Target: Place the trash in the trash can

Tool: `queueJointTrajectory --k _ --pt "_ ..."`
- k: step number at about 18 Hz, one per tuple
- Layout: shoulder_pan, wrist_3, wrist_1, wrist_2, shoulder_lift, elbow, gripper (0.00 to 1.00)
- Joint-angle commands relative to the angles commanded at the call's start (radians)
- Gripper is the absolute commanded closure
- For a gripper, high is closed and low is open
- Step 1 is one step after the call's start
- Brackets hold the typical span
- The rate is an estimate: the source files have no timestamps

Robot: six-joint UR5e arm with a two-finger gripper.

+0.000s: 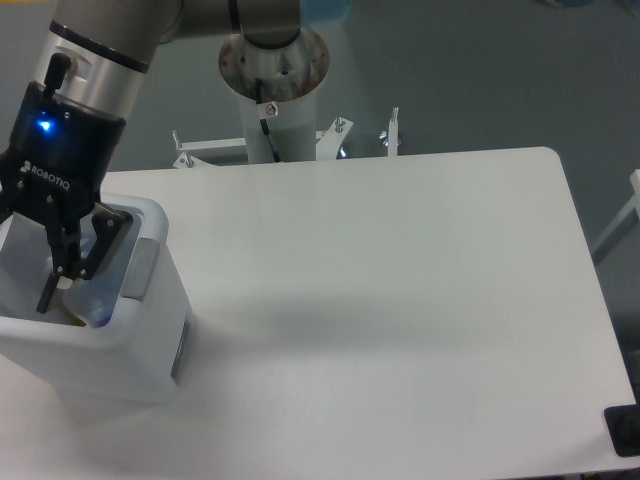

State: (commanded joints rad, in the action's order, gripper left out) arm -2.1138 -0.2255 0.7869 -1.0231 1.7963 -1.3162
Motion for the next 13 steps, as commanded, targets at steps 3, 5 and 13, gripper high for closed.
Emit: queueJointTrajectory --k 3,5,13 --pt "-0.056 0.003 0.002 0.0 0.003 -0.003 0.0" --pt "-0.115 0.008 0.002 0.0 0.003 -0.009 0.0" --pt "-0.365 -0.006 0.002 0.003 0.006 -0.083 0.0"
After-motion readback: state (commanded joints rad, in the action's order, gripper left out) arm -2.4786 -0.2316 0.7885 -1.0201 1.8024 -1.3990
